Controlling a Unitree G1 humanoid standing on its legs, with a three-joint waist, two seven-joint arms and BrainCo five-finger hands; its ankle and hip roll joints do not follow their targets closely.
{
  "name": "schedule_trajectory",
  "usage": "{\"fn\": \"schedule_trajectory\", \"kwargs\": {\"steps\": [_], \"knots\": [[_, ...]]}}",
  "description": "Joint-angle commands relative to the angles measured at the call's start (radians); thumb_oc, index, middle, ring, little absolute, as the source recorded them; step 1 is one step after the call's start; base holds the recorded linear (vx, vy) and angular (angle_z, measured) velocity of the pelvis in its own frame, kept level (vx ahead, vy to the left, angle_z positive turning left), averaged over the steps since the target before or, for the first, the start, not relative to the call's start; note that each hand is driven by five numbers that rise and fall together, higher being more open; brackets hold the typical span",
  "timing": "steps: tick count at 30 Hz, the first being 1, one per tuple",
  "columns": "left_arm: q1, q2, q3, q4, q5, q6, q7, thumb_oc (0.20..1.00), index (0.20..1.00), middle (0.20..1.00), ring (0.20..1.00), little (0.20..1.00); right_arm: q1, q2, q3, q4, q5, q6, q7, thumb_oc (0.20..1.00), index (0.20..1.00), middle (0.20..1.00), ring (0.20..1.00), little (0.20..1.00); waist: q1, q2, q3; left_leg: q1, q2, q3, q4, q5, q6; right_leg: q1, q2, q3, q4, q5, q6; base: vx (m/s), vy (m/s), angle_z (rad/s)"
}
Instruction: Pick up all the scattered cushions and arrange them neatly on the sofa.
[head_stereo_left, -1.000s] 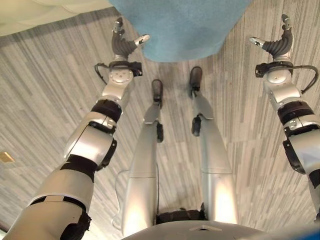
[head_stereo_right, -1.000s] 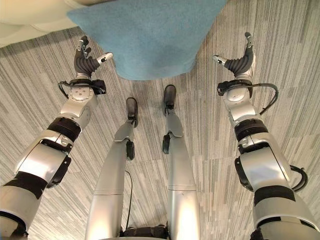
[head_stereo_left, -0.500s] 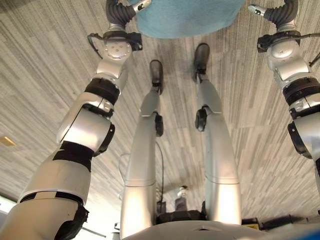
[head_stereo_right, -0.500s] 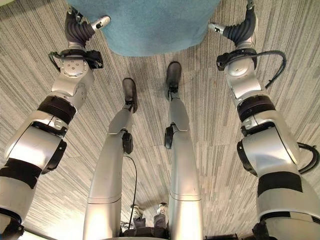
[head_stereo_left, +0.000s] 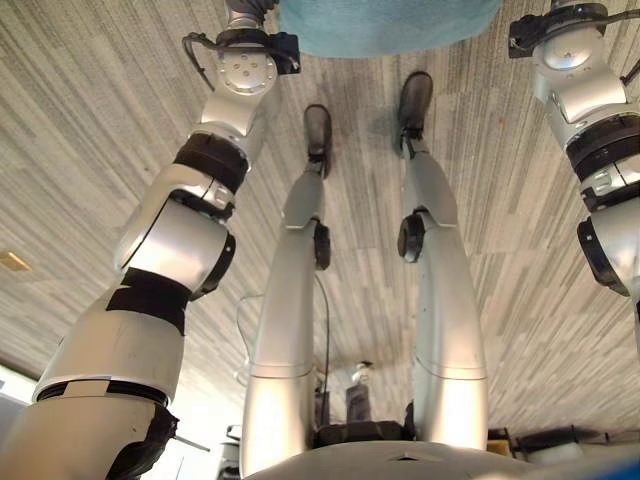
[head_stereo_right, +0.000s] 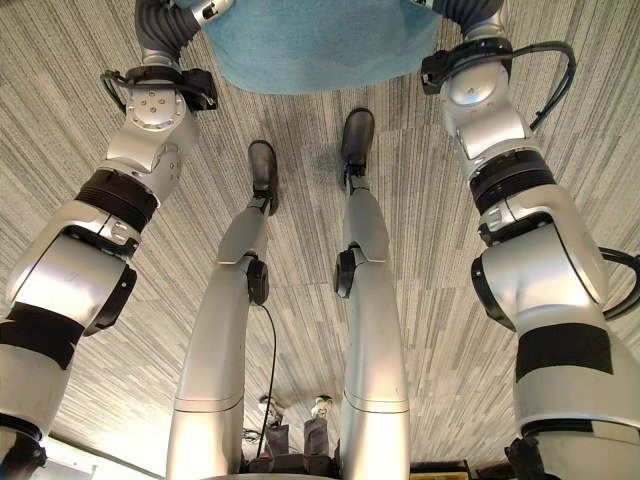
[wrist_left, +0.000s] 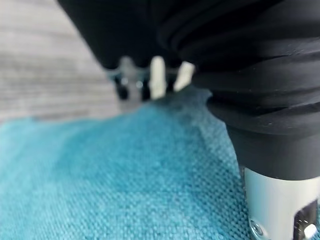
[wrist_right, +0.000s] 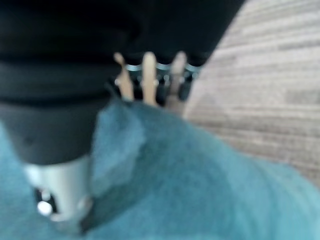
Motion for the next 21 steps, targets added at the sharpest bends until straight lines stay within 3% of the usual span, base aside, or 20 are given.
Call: {"fn": "schedule_trajectory", "kwargs": {"steps": [1, 2, 3, 4, 15, 20, 21], "knots": [[-0.007, -0.074, 0.003, -0.033, -0.001, -0.062, -0.003, 1.000, 1.000, 1.000, 1.000, 1.000, -0.033, 0.147, 0.120, -0.037, -0.026, -0.062, 0.041, 0.454, 0.454, 0.454, 0.454, 0.454, -0.001, 0.058, -0.081, -0.040, 0.008, -0.137, -0.038, 0.063, -0.031, -0.011, -0.032, -0.019, 0.140, -0.091, 0.137, 0.00, 0.001, 0.04], [-0.009, -0.074, 0.004, -0.043, -0.007, -0.068, -0.006, 0.573, 0.573, 0.573, 0.573, 0.573, -0.032, 0.165, 0.126, -0.050, -0.028, -0.063, 0.049, 0.200, 0.200, 0.200, 0.200, 0.200, 0.001, 0.060, -0.084, -0.042, 0.008, -0.136, -0.038, 0.065, -0.032, -0.010, -0.032, -0.021, 0.139, -0.090, 0.136, 0.00, 0.002, 0.04], [-0.008, -0.073, 0.005, -0.043, -0.007, -0.068, -0.006, 0.423, 0.423, 0.423, 0.423, 0.423, -0.032, 0.166, 0.126, -0.050, -0.028, -0.063, 0.049, 0.200, 0.200, 0.200, 0.200, 0.200, 0.000, 0.060, -0.084, -0.043, 0.007, -0.136, -0.038, 0.065, -0.032, -0.010, -0.032, -0.022, 0.139, -0.090, 0.136, 0.00, 0.005, 0.06], [0.011, -0.077, 0.026, -0.081, -0.032, -0.088, -0.005, 0.200, 0.200, 0.200, 0.200, 0.200, -0.016, 0.200, 0.116, -0.103, -0.019, -0.074, 0.053, 0.200, 0.200, 0.200, 0.200, 0.200, 0.002, 0.059, -0.094, -0.039, 0.004, -0.135, -0.047, 0.071, -0.034, -0.010, -0.027, -0.025, 0.140, -0.088, 0.135, 0.01, 0.006, 0.06], [0.220, -0.092, 0.142, -0.315, -0.058, -0.156, 0.010, 0.200, 0.200, 0.200, 0.200, 0.200, 0.188, 0.216, -0.041, -0.364, -0.016, -0.130, 0.058, 0.200, 0.200, 0.200, 0.200, 0.200, -0.001, 0.046, -0.129, 0.086, 0.012, -0.139, -0.137, 0.087, -0.044, 0.115, -0.019, -0.059, 0.088, -0.089, 0.137, -0.01, 0.010, 0.02], [0.412, -0.118, 0.202, -0.519, 0.023, -0.167, 0.015, 0.200, 0.200, 0.200, 0.200, 0.200, 0.395, 0.173, -0.157, -0.533, -0.035, -0.161, 0.087, 0.200, 0.200, 0.200, 0.200, 0.200, 0.005, 0.050, -0.133, 0.254, 0.015, -0.151, -0.249, 0.114, -0.063, 0.275, -0.023, -0.080, 0.012, -0.099, 0.132, -0.05, 0.001, 0.06], [0.455, -0.117, 0.216, -0.557, 0.036, -0.165, 0.008, 0.200, 0.200, 0.200, 0.200, 0.200, 0.440, 0.158, -0.173, -0.579, -0.064, -0.163, 0.089, 0.200, 0.200, 0.200, 0.200, 0.200, 0.007, 0.048, -0.128, 0.270, 0.017, -0.147, -0.275, 0.152, -0.067, 0.297, -0.021, -0.086, -0.014, -0.068, 0.124, -0.03, -0.018, 0.05]]}}
